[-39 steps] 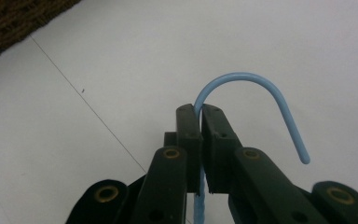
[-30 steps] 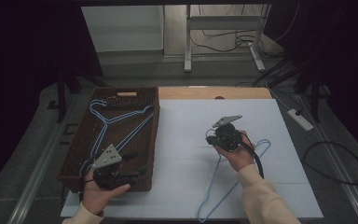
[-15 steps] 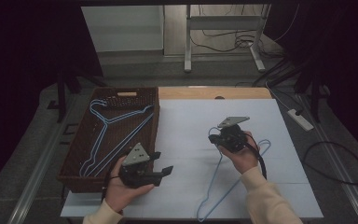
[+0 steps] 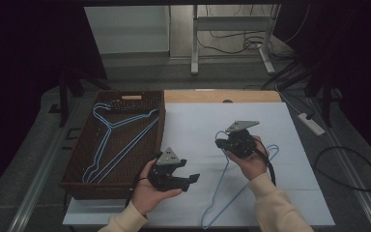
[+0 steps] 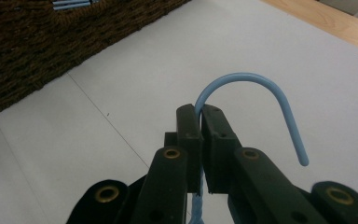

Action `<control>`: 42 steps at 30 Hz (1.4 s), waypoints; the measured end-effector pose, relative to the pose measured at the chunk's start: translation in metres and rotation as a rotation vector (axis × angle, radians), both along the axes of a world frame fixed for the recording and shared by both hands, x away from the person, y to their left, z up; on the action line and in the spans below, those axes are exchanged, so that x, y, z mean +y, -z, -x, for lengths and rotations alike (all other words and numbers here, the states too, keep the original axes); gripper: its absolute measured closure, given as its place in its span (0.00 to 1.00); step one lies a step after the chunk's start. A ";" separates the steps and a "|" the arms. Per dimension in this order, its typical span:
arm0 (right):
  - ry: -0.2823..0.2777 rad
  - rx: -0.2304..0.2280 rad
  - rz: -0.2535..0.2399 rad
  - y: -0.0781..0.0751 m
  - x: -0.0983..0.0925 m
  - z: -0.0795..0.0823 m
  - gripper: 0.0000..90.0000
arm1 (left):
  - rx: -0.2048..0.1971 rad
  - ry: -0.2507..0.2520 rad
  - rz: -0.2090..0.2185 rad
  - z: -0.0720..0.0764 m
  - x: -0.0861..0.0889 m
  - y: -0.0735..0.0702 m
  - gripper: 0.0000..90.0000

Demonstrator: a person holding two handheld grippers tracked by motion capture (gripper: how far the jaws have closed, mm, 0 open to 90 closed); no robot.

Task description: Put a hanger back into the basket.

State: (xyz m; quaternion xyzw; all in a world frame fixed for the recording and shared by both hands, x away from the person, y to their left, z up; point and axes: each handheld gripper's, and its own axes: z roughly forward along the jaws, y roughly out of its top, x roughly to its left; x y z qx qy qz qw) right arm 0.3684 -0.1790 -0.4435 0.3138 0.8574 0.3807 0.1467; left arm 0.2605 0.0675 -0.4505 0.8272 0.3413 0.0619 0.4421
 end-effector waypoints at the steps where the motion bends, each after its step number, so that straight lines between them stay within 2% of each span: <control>1: 0.001 -0.001 -0.001 0.000 0.000 0.000 0.97 | 0.008 0.001 -0.005 -0.001 -0.003 0.001 0.36; 10: 0.001 -0.005 -0.011 -0.002 0.000 0.001 0.97 | 0.053 0.053 -0.027 -0.004 -0.033 0.014 0.35; 15: 0.003 -0.007 -0.012 -0.002 0.000 0.001 0.97 | 0.103 0.088 -0.037 -0.013 -0.056 0.028 0.35; 20: 0.004 -0.010 -0.017 -0.003 -0.001 0.001 0.97 | 0.146 0.100 -0.043 -0.023 -0.071 0.040 0.37; 25: 0.006 -0.012 -0.021 -0.003 -0.002 0.001 0.97 | 0.176 0.092 -0.039 -0.031 -0.076 0.048 0.42; 34: 0.005 -0.017 -0.025 -0.004 -0.001 0.002 0.97 | 0.256 0.109 -0.024 -0.040 -0.079 0.060 0.70; 36: 0.008 -0.019 -0.031 -0.004 -0.002 0.002 0.97 | 0.270 0.117 -0.006 -0.041 -0.079 0.061 0.76; 39: 0.011 -0.022 -0.038 -0.004 -0.003 0.002 0.97 | 0.265 0.123 0.001 -0.040 -0.079 0.059 0.87; 42: 0.011 -0.022 -0.044 -0.005 -0.004 0.003 0.97 | 0.281 0.116 0.007 -0.040 -0.079 0.059 0.89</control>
